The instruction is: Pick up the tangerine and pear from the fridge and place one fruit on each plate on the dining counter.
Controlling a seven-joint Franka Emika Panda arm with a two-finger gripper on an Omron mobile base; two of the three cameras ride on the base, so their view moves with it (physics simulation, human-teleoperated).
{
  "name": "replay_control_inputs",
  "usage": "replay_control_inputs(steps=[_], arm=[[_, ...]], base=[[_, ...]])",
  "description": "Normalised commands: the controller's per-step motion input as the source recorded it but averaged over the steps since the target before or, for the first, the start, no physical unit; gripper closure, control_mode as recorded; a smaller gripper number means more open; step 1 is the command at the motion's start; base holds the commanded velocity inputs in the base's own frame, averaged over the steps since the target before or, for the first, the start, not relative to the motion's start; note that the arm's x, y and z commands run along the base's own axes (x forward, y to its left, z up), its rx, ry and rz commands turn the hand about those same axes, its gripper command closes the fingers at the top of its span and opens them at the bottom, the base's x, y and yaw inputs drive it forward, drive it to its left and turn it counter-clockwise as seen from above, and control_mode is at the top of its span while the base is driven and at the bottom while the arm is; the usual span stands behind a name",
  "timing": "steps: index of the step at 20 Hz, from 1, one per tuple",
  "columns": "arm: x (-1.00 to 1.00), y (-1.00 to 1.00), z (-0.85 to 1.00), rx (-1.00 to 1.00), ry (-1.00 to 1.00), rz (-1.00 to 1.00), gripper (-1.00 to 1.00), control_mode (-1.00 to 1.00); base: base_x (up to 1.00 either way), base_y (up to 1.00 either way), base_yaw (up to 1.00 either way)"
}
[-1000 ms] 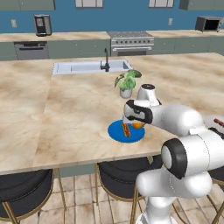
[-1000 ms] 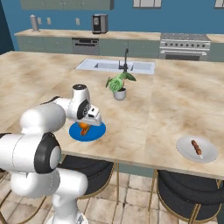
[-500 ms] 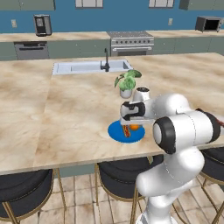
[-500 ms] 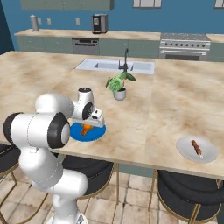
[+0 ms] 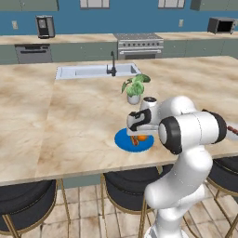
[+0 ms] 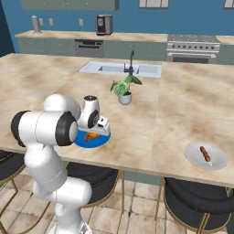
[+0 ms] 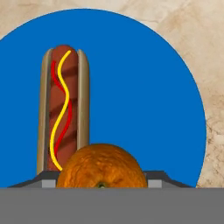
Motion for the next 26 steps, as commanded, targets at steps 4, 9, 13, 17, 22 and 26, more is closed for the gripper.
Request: replay_control_inputs(steps=[4,9,13,17,22,26], arm=[[0.20,0.00,-0.27,0.00,0.00,0.00,-1.00,-1.00],[0.02,0.00,-0.21,0.00,0.00,0.00,-1.00,-1.00],[-0.19,0.00,-0.04,0.00,-0.02,0.01,-1.00,-1.00],[-0.38,0.00,0.00,0.00,-0.10,0.03,-1.00,-1.00],[-0.57,-0.03,0.38,0.00,-0.23,0.05,-1.00,-1.00],[-0.73,-0.07,0.80,0.00,-0.30,0.08,-1.00,-1.00]], base=[[0.00,0.00,0.00],[0.00,0.00,0.00],[0.00,0.00,0.00],[0.00,0.00,0.00],[0.00,0.00,0.00],[0.00,0.00,0.00]])
